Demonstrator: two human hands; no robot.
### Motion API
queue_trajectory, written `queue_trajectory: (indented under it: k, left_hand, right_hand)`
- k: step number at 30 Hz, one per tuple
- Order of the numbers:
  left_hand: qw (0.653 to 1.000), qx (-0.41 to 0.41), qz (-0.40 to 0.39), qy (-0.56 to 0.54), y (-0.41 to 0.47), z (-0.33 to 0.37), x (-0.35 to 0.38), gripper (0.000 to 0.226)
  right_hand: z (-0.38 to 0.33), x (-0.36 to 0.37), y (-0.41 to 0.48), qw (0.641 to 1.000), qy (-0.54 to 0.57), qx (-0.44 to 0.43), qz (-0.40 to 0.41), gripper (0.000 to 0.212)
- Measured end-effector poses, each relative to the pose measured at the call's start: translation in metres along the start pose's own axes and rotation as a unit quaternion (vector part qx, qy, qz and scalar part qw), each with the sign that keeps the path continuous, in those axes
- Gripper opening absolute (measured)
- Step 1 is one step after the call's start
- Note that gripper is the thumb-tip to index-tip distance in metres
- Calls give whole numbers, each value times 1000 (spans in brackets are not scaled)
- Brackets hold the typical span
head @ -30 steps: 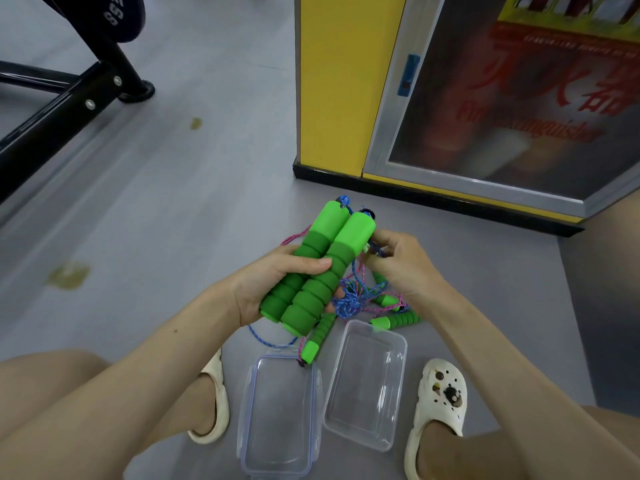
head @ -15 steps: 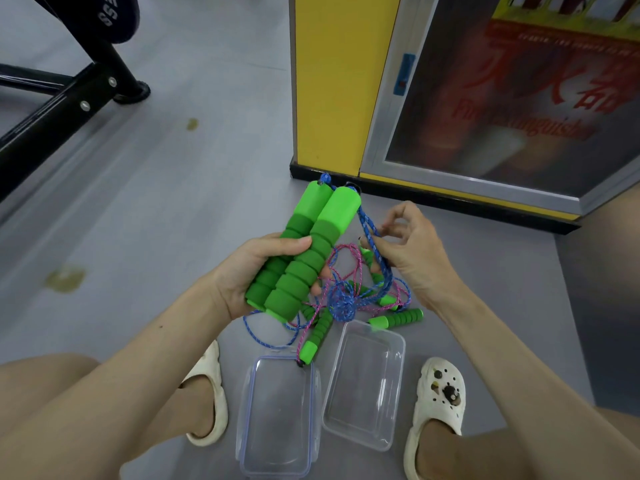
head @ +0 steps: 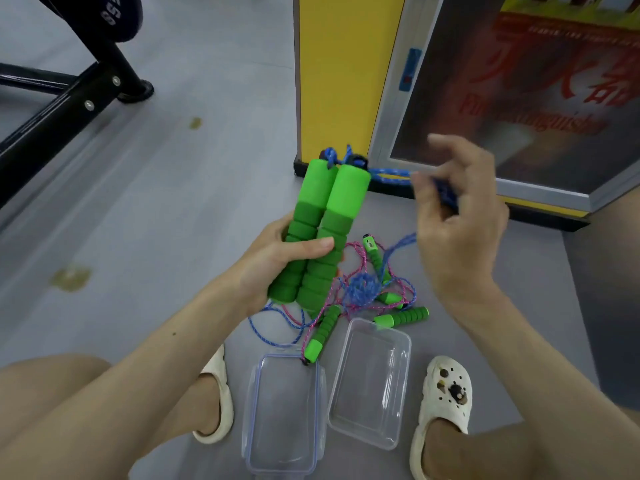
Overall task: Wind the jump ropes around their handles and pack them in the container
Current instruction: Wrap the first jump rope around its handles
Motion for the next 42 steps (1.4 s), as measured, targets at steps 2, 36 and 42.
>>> queue_trajectory:
  k: [2,36,42]
  left_hand:
    - [1000,-29,12,2,0,-6,0,28]
    - [983,7,136,126,4,-36,-3,25]
    - [909,69,198,361,8,-29,-12,27]
  right_hand:
    - [19,23,-13,982,-117,76,-127,14]
    - [52,68,-73,798,218,477,-296,19]
    - [48,70,-69,789,228,450,-350,18]
Point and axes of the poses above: each hand's wrist, its own y-axis towards the middle knuckle, its own x-axis out of the palm, z = x × y, the point moved 6 cm from there along y, towards the middle knuckle, and after that the axes turned 1 degree about y, right-handed, at the moved point
